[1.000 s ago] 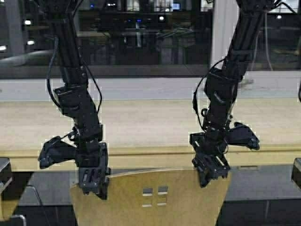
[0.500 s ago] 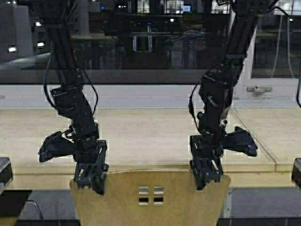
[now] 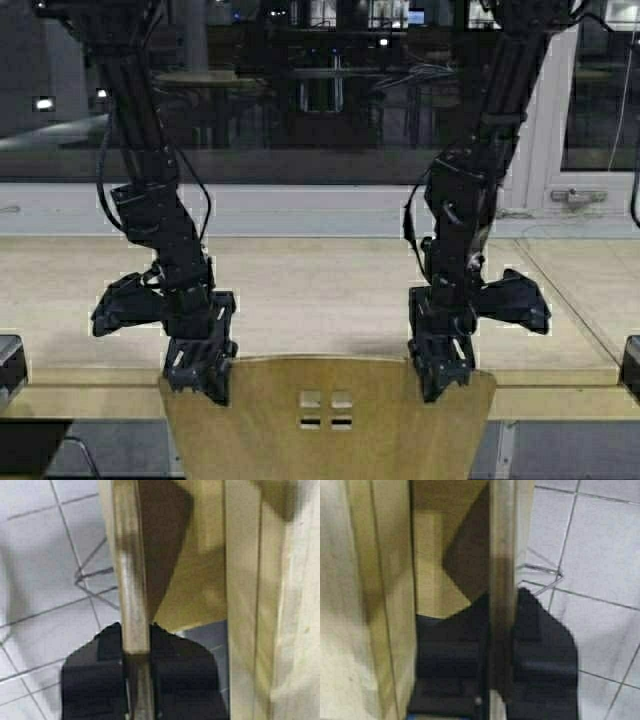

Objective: Push the chairs under the table

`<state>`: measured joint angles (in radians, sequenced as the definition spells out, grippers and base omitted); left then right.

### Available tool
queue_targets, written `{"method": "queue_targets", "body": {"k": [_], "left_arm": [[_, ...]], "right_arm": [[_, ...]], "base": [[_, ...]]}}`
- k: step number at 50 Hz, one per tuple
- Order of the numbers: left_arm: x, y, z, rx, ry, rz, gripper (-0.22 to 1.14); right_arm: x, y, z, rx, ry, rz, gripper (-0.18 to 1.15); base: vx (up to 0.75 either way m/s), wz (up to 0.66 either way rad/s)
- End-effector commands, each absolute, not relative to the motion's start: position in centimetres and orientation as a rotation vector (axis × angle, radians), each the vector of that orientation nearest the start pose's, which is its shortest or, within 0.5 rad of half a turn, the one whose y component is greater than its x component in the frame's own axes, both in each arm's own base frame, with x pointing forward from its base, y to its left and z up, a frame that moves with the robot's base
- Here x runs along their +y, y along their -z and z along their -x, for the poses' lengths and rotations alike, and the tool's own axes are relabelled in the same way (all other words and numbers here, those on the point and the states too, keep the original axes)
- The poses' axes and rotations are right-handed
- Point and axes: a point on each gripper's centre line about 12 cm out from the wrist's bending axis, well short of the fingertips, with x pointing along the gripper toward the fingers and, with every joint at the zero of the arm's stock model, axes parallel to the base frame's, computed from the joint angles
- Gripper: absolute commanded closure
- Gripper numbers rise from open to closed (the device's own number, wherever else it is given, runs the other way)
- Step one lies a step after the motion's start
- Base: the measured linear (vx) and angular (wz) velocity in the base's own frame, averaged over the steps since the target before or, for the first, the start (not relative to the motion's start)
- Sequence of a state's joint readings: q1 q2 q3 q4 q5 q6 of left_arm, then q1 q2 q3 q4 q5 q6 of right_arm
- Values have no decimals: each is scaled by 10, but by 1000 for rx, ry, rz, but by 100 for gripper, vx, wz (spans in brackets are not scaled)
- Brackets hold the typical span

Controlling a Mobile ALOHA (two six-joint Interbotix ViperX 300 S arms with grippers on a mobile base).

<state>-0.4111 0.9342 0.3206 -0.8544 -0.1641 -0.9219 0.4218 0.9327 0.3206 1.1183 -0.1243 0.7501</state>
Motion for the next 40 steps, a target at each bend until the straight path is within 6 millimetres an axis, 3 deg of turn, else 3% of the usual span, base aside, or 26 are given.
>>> {"method": "queue_targets", "body": {"k": [1,16,22,26,35,40], "left_arm": [[-154,128,-398,950,-719,1258,88],[-151,133,-391,956,-740,1250,88],[-149,134,-389,959,-745,1244,81],[-148,131,-387,961,-738,1233,67],[-145,116,-382,950,-706,1198,11],[-141,101,-378,927,-697,1195,-13]], "right_arm": [[154,148,-384,972,847,-1306,92],[156,148,-388,975,822,-1292,90],[157,146,-386,999,793,-1258,78],[155,139,-388,1018,753,-1224,56],[154,118,-393,995,648,-1143,-6],[151,104,-390,978,620,-1122,-7]], "base": [[5,-4],[2,-2],[0,0],[0,0],[0,0],[0,0]]}}
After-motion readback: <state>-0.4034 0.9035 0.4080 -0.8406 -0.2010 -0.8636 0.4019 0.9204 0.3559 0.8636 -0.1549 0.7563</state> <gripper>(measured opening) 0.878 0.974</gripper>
